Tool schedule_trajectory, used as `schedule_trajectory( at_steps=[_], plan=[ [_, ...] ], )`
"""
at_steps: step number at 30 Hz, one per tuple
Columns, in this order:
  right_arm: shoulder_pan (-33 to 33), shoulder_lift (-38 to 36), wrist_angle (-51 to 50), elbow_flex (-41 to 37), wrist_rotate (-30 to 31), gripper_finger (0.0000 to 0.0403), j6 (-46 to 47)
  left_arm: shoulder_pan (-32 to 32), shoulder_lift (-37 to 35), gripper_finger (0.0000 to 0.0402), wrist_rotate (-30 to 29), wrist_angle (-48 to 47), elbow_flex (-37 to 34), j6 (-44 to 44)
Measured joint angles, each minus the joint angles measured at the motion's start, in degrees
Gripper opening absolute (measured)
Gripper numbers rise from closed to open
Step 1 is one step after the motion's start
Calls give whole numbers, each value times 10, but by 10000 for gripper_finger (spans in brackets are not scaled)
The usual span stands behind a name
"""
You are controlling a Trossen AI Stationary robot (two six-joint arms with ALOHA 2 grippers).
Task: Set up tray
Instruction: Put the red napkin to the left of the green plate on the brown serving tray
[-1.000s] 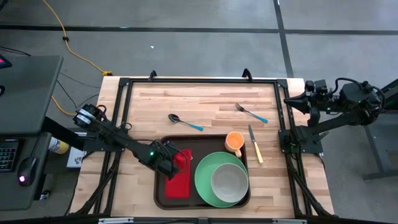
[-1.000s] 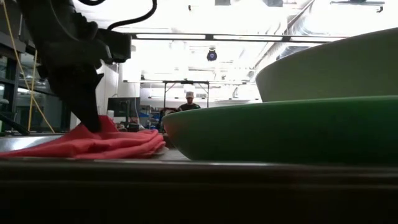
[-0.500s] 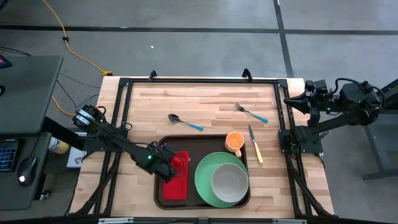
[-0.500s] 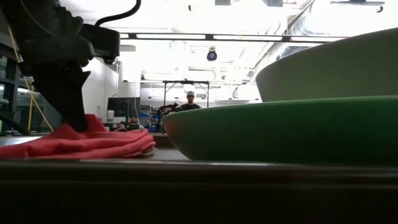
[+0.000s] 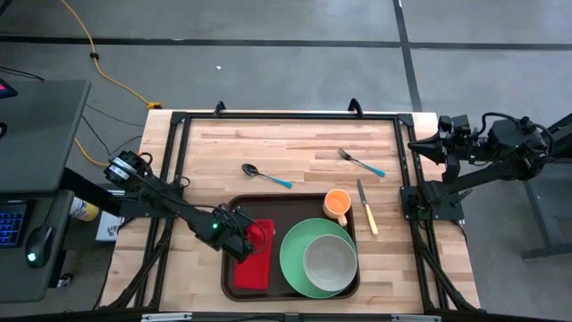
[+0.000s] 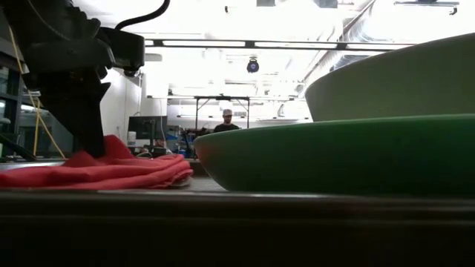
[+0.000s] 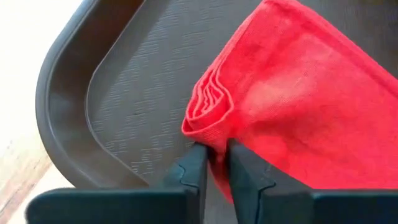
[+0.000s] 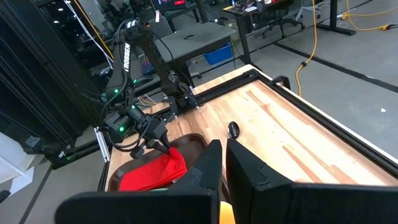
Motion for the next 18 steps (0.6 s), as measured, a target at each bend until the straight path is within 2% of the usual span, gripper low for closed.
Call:
schedule_trajectory(
  at_steps=[10,18],
  plan=[
    [0,0,0,0,-6,0,0,0,0,159,-18,-7,0,-8],
    [0,0,0,0,-7,0,0,0,0,206,-12,-41,0,-63]
  ],
)
